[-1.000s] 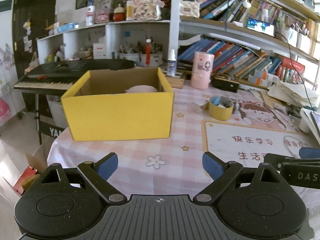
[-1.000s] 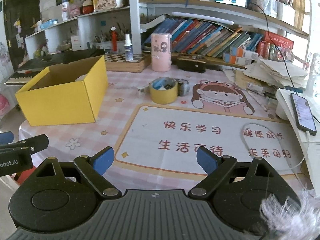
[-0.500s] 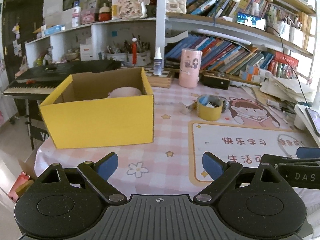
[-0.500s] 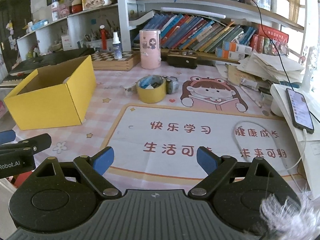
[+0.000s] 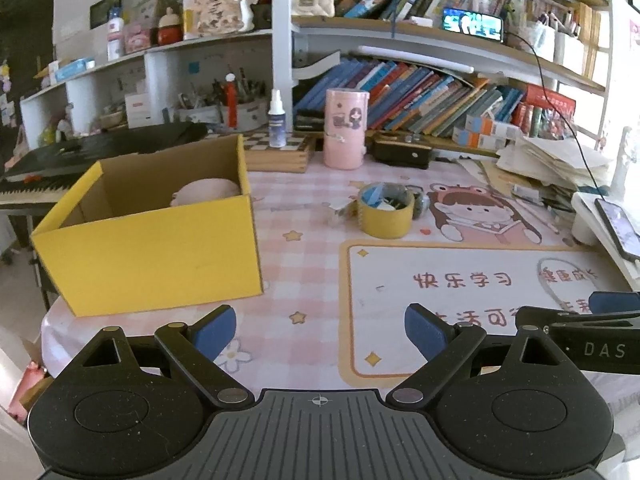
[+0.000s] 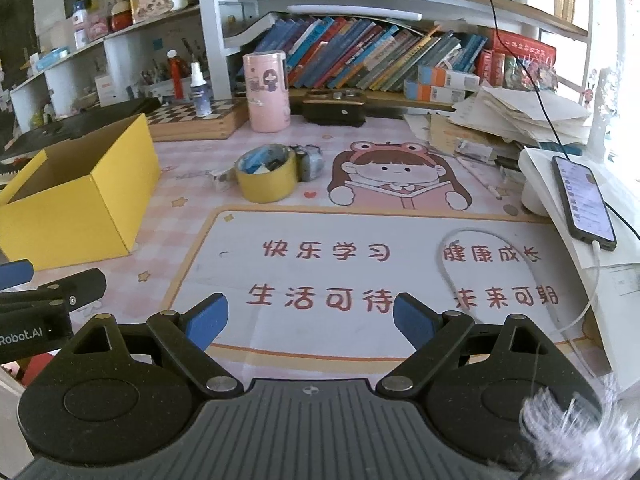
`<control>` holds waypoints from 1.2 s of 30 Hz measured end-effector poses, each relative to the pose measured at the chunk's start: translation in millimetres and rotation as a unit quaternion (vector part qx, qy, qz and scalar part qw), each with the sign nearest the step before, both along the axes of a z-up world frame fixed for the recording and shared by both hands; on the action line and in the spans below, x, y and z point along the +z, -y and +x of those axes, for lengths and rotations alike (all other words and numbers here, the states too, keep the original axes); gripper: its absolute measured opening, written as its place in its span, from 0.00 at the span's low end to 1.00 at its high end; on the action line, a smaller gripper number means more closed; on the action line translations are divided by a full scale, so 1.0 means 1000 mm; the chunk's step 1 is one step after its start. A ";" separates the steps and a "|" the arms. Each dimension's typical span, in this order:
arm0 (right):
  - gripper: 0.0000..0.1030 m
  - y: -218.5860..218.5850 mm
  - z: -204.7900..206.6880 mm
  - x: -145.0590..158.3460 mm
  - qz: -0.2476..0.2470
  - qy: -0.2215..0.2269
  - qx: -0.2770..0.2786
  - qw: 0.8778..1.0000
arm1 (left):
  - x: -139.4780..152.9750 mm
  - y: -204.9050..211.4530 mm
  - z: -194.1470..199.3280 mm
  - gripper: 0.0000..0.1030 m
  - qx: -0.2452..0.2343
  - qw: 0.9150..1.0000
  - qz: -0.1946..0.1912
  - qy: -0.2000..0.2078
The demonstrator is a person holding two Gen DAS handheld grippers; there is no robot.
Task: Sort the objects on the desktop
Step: 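Move the right gripper toward the yellow tape roll and grey toy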
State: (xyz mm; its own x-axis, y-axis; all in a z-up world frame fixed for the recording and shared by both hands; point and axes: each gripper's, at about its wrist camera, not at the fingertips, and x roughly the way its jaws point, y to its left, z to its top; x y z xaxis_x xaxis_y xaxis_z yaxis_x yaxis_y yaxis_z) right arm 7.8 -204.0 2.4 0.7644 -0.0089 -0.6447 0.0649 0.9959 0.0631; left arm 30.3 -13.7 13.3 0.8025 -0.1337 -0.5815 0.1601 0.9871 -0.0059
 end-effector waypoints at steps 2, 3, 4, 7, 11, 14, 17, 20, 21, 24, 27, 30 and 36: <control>0.87 0.004 0.003 0.000 0.001 -0.002 -0.002 1.000 | 0.000 0.005 0.003 0.91 -0.002 1.000 0.001 -0.001; 0.87 0.006 0.004 -0.001 0.001 -0.002 -0.002 1.000 | 0.000 0.006 0.005 0.91 -0.003 1.000 0.001 -0.001; 0.87 0.009 0.006 -0.001 0.001 -0.002 -0.003 1.000 | 0.000 0.009 0.006 0.91 -0.003 1.000 0.001 -0.001; 0.87 0.015 0.010 -0.001 0.002 -0.004 -0.003 1.000 | -0.001 0.015 0.011 0.91 -0.004 1.000 0.001 -0.003; 0.87 0.024 0.019 -0.002 0.003 -0.008 -0.002 1.000 | -0.001 0.023 0.017 0.91 -0.005 1.000 0.003 -0.005; 0.87 0.029 0.026 -0.003 0.003 -0.011 0.002 1.000 | -0.001 0.029 0.022 0.91 -0.004 1.000 0.003 -0.008; 0.87 0.035 0.032 -0.003 0.002 -0.015 0.005 1.000 | -0.002 0.036 0.029 0.91 -0.003 1.000 0.003 -0.011; 0.87 0.042 0.040 -0.005 0.002 -0.019 0.008 1.000 | -0.003 0.044 0.035 0.91 -0.003 1.000 0.004 -0.014; 0.87 0.045 0.042 -0.005 0.003 -0.020 0.008 1.000 | -0.003 0.046 0.038 0.91 -0.003 1.000 0.004 -0.016; 0.87 0.052 0.052 -0.005 0.004 -0.022 0.010 1.000 | -0.004 0.053 0.046 0.91 -0.001 1.000 0.004 -0.020; 0.87 0.060 0.061 -0.006 0.005 -0.023 0.014 1.000 | -0.006 0.060 0.054 0.91 0.003 1.000 0.003 -0.024; 0.85 0.068 0.072 -0.006 0.007 -0.023 0.021 0.999 | -0.008 0.067 0.062 0.91 0.009 1.000 0.002 -0.027; 0.80 0.083 0.096 -0.007 0.016 -0.023 0.042 0.999 | -0.011 0.079 0.081 0.91 0.027 0.999 -0.003 -0.032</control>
